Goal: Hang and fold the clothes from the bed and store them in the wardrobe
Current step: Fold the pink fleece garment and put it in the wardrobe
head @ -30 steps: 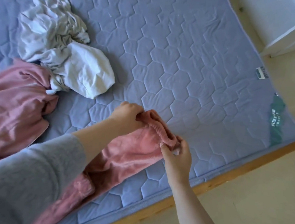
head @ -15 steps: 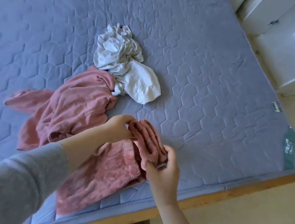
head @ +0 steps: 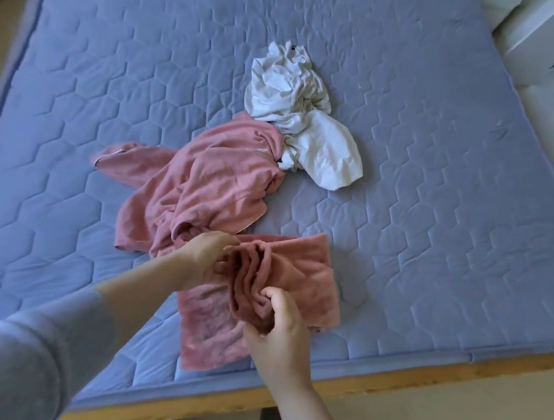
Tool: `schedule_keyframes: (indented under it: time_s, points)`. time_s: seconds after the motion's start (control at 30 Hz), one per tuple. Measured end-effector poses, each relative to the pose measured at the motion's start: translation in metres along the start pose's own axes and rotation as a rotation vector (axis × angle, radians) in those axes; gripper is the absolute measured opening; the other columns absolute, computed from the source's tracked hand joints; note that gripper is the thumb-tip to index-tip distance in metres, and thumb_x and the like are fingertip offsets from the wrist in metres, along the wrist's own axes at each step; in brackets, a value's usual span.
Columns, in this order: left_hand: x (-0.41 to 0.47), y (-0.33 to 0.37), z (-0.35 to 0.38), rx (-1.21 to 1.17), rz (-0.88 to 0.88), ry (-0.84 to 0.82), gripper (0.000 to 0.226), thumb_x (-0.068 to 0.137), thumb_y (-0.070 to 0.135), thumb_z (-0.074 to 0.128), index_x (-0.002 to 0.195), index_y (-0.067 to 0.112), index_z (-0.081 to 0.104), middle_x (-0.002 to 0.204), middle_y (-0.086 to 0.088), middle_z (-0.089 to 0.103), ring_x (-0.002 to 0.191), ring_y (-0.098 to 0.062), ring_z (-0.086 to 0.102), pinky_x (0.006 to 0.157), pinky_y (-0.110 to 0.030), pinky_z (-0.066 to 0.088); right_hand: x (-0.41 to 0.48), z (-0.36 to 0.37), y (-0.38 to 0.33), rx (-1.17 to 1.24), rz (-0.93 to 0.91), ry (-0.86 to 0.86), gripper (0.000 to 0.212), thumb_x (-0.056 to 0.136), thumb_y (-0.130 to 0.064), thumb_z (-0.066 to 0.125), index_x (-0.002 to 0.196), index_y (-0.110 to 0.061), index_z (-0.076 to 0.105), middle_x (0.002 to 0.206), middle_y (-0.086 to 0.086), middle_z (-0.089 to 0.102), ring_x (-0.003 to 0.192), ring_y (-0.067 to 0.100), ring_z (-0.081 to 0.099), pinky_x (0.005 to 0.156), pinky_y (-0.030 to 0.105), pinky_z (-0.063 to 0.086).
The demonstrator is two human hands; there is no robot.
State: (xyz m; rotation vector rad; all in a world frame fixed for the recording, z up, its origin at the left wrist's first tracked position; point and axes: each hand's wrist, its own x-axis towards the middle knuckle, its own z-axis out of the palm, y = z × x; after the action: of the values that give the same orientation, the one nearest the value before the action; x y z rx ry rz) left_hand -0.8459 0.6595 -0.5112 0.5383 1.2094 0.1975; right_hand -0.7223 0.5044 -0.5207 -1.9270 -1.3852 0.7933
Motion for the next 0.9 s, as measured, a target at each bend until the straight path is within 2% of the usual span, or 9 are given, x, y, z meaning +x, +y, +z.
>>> schedule_keyframes:
  time_s: [0.1,0.2,0.3,0.37,0.47,0.53,0.7,0.8,0.9]
  points:
    - [0.006,-0.019,-0.022,0.09,-0.035,0.063,0.031,0.087,0.042,0.066,0.105,0.017,0.07,0.094,-0.006,0.064,0.079,-0.019,0.063,0.074,-0.033,0.057,-0.008,0.023,-0.002,-0.062,-0.021,-0.052,0.034,0.071,-0.016,0.073,0.102,-0.021,0.06,0.097,-0.016,0.058,0.089,0.004,0.056,0.074,0.019,0.048]
    - [0.01,-0.034,-0.031,0.248,0.046,0.069,0.036,0.073,0.043,0.08,0.099,0.019,0.075,0.091,0.0,0.072,0.083,-0.013,0.069,0.08,-0.031,0.058,-0.012,0.035,-0.003,-0.111,-0.043,-0.099,0.032,0.07,-0.017,0.068,0.099,-0.023,0.057,0.094,-0.015,0.057,0.09,0.007,0.056,0.074,0.024,0.049]
    - [0.021,-0.044,-0.032,0.461,0.119,0.304,0.031,0.066,0.033,0.084,0.062,0.014,0.06,0.057,0.009,0.053,0.056,-0.009,0.051,0.05,-0.013,0.041,-0.011,0.042,-0.001,-0.148,-0.053,-0.153,0.031,0.071,-0.021,0.065,0.1,-0.024,0.055,0.095,-0.015,0.056,0.091,0.007,0.055,0.075,0.024,0.049]
    - [0.027,-0.051,-0.033,0.508,0.181,0.438,0.031,0.068,0.026,0.078,0.057,0.019,0.05,0.051,0.011,0.043,0.05,-0.008,0.041,0.038,-0.01,0.029,-0.008,0.045,0.003,-0.157,-0.059,-0.212,0.031,0.072,-0.02,0.065,0.102,-0.024,0.055,0.098,-0.015,0.055,0.092,0.008,0.055,0.075,0.025,0.05]
    - [0.032,-0.07,-0.041,0.392,0.171,0.524,0.011,0.074,0.019,0.071,0.074,0.018,0.06,0.06,0.01,0.052,0.058,-0.008,0.048,0.045,-0.013,0.035,-0.002,0.052,0.013,-0.205,-0.048,-0.409,0.033,0.078,-0.024,0.065,0.11,-0.027,0.057,0.107,-0.015,0.056,0.093,0.008,0.057,0.078,0.027,0.05]
    - [0.035,-0.086,-0.047,0.234,0.164,0.55,0.015,0.078,0.014,0.068,0.092,0.016,0.063,0.074,0.005,0.06,0.072,-0.014,0.056,0.057,-0.02,0.04,0.001,0.054,0.019,-0.231,-0.009,-0.529,0.035,0.081,-0.029,0.064,0.115,-0.029,0.06,0.111,-0.014,0.059,0.096,0.007,0.058,0.083,0.026,0.049]
    - [0.052,-0.11,-0.045,0.285,0.112,0.583,0.037,0.083,0.035,0.067,0.111,0.014,0.056,0.1,0.0,0.063,0.095,-0.019,0.056,0.075,-0.028,0.039,0.013,0.054,0.044,-0.329,0.035,-0.474,0.049,0.088,-0.028,0.057,0.136,-0.026,0.052,0.13,-0.008,0.056,0.12,0.011,0.051,0.098,0.03,0.045]
    - [0.059,-0.112,-0.031,0.38,0.113,0.641,0.05,0.079,0.052,0.07,0.107,0.016,0.05,0.097,0.003,0.055,0.092,-0.018,0.053,0.076,-0.026,0.035,0.022,0.055,0.052,-0.321,0.098,-0.657,0.058,0.088,-0.023,0.057,0.144,-0.026,0.044,0.13,-0.004,0.056,0.12,0.017,0.053,0.098,0.032,0.045]
    - [0.062,-0.116,-0.027,0.419,0.15,0.704,0.034,0.091,0.039,0.058,0.101,0.007,0.053,0.106,-0.015,0.063,0.102,-0.033,0.058,0.072,-0.029,0.033,0.024,0.053,0.052,-0.222,0.12,-0.737,0.057,0.086,-0.019,0.054,0.141,-0.033,0.047,0.116,-0.005,0.065,0.102,0.016,0.061,0.088,0.028,0.049]
